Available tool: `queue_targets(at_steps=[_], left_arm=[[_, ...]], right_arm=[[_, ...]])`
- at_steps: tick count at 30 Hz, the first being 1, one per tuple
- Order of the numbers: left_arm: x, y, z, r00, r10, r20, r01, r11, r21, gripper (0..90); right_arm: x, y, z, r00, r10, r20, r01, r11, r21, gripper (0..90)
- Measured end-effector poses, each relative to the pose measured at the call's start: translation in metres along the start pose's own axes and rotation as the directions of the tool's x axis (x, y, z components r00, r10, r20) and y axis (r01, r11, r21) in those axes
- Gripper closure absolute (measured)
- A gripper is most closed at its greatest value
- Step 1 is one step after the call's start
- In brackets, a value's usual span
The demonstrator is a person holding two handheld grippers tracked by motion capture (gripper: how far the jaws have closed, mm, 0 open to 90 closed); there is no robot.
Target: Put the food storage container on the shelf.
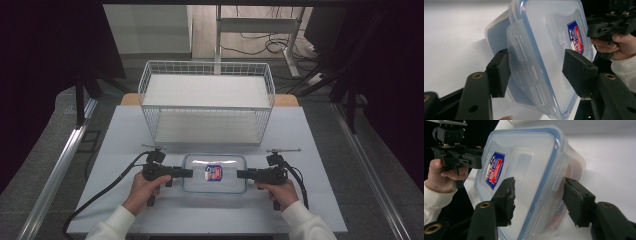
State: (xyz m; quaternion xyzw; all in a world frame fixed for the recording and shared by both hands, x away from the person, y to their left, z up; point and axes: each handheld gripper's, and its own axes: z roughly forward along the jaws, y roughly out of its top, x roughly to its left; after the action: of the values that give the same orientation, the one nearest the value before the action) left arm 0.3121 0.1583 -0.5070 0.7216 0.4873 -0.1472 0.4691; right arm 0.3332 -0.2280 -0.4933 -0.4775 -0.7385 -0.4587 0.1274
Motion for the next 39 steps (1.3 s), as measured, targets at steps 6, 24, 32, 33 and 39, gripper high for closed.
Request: queue_targets(at_steps=[6,24,32,33,39], left_arm=[[-0.01,-0.006,-0.006,0.9995,0.028,-0.018,-0.028,0.9995,-0.013,44.6],[-0.018,-0.007,-0.014,0.9984,0.054,-0.017,-0.055,0.998,-0.032,48.4],[-0.019,0.002,-0.017,0.997,0.073,-0.025,-0.074,0.9963,-0.044,48.2],[-0.019,0.004,-0.017,0.9965,0.079,-0.028,-0.081,0.9956,-0.047,48.2],[-0.017,0.014,-0.02,0.9943,0.099,-0.039,-0.101,0.9929,-0.062,48.5]], right_arm=[[0.01,-0.006,-0.008,0.9996,-0.027,0.009,0.027,1.0,-0.014,50.6],[0.023,-0.006,-0.015,0.9965,-0.075,0.038,0.076,0.996,-0.039,52.1],[0.025,0.002,-0.016,0.9943,-0.097,0.045,0.1,0.993,-0.057,52.1],[0.026,0.004,-0.016,0.9937,-0.102,0.046,0.105,0.993,-0.059,52.1],[0.025,0.018,-0.015,0.9891,-0.141,0.044,0.144,0.987,-0.075,52.2]])
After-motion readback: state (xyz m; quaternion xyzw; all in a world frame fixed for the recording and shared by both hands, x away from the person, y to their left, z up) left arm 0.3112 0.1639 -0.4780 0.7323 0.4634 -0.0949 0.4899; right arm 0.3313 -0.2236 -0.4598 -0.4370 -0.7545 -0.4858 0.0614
